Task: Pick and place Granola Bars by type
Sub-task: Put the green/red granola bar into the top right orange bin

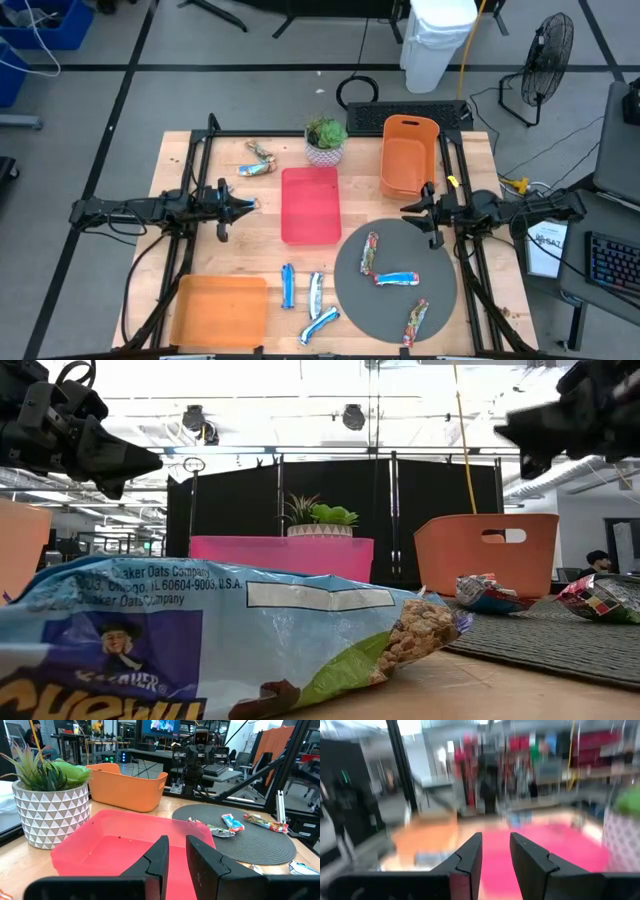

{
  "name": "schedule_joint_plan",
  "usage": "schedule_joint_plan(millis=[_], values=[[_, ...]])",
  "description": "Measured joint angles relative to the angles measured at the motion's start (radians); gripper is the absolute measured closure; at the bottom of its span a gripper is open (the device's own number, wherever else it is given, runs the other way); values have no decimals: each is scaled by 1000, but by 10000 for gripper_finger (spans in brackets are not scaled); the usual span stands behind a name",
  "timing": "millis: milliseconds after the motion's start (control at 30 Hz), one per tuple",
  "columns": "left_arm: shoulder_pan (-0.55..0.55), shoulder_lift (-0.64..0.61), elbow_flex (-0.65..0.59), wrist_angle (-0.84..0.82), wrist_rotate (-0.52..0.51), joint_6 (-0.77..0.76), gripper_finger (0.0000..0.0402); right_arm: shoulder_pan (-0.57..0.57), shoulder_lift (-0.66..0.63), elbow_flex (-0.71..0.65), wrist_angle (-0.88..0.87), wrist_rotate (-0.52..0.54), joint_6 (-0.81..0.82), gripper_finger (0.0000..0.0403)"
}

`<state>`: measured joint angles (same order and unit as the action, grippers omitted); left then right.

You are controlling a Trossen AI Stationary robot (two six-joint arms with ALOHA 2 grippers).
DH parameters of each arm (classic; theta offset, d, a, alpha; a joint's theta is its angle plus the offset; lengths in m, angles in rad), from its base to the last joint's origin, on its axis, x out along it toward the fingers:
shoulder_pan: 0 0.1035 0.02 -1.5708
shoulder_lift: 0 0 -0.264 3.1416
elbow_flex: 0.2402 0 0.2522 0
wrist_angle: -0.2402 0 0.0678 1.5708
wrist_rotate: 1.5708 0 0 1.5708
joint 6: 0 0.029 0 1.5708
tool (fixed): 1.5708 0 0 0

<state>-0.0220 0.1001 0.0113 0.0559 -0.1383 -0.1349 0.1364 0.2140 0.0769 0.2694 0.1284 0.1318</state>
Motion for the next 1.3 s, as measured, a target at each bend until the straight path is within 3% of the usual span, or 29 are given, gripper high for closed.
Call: schedule_joint_plan(millis=[233,367,533,733,933,1300], values=[[0,0,0,0,0,0,330,37,519,280,-279,85,90,307],[0,0,0,0,0,0,330,55,831,501,-493,79,92,285],[0,0,0,0,-1,0,330,64,1100,663,-595,-1,91,235],[0,0,0,0,-1,0,330,46,1225,700,-620,10,69,191],[0,0,0,0,-1,0,330,13,1272,701,-611,106,59,187],[0,0,0,0,-1,0,330,-6,1274,701,-612,-29,97,190]])
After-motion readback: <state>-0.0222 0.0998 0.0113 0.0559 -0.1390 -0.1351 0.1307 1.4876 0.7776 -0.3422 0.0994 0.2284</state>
